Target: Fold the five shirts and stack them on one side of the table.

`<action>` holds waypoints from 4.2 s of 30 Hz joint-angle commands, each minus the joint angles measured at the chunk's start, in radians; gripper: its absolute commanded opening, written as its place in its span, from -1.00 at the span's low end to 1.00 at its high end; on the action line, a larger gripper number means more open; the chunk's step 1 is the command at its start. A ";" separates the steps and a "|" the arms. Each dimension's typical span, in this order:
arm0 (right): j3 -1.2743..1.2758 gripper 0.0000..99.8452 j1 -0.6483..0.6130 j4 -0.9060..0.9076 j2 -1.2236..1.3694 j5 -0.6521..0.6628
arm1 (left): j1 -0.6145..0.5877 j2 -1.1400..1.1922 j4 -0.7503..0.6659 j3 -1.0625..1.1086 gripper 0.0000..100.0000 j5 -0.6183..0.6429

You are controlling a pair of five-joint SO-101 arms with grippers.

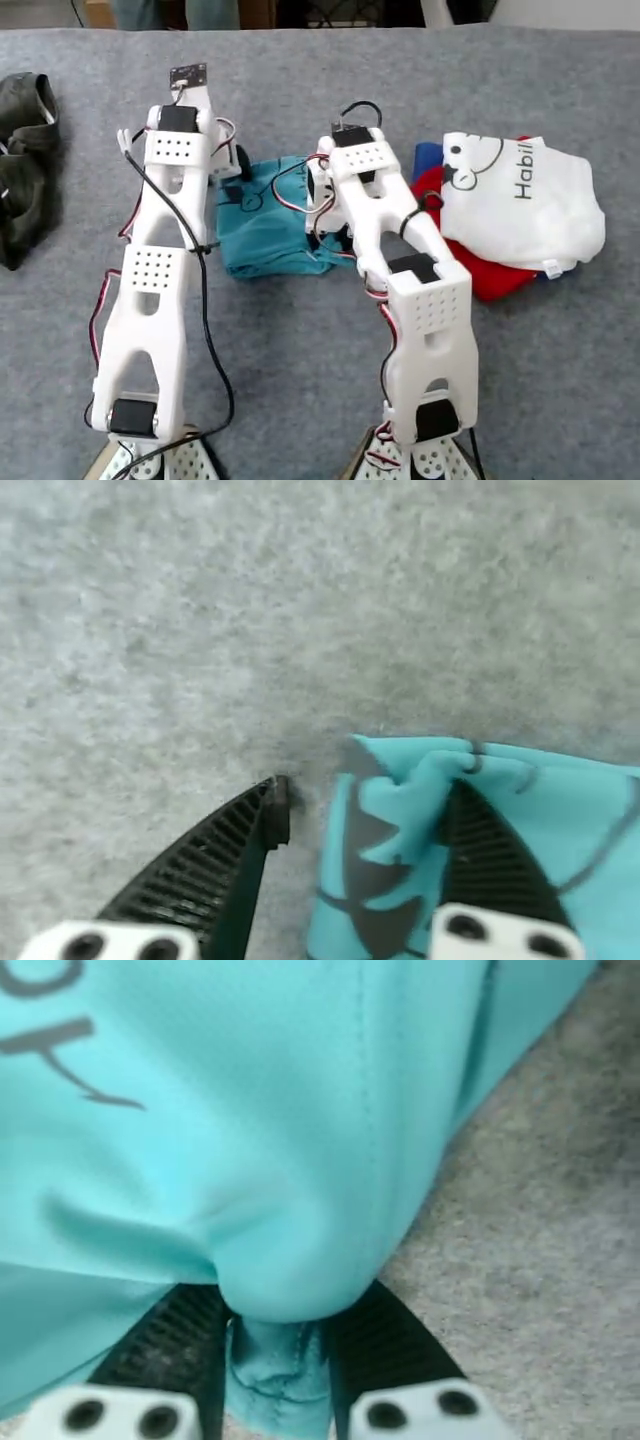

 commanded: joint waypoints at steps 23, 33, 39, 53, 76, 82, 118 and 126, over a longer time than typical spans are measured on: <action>-0.145 -0.97 0.132 0.229 -0.237 0.242 | 0.038 -0.207 -0.146 -0.122 -0.94 0.028; -0.265 -0.97 0.310 0.249 -0.530 0.485 | 0.179 -0.328 -0.387 -0.130 -0.94 0.164; -0.295 -0.97 0.474 0.245 -0.680 0.603 | 0.295 -0.331 -0.601 -0.119 -0.94 0.224; -0.143 -0.97 0.829 0.221 -0.730 0.890 | 0.533 -0.331 -0.925 0.203 -0.94 0.227; 0.096 -0.02 0.885 0.066 -0.739 0.858 | 0.522 -0.341 -0.712 0.082 -0.76 0.186; 0.073 -0.94 0.787 0.031 -0.728 0.793 | 0.476 -0.341 -0.583 -0.024 -0.76 0.186; -0.374 -0.97 0.549 -0.003 -0.418 0.585 | -0.674 -0.709 0.100 -0.114 -0.76 -0.351; -0.302 -0.97 0.397 -0.209 -0.294 0.585 | -0.849 -0.707 0.098 0.153 -0.75 -0.476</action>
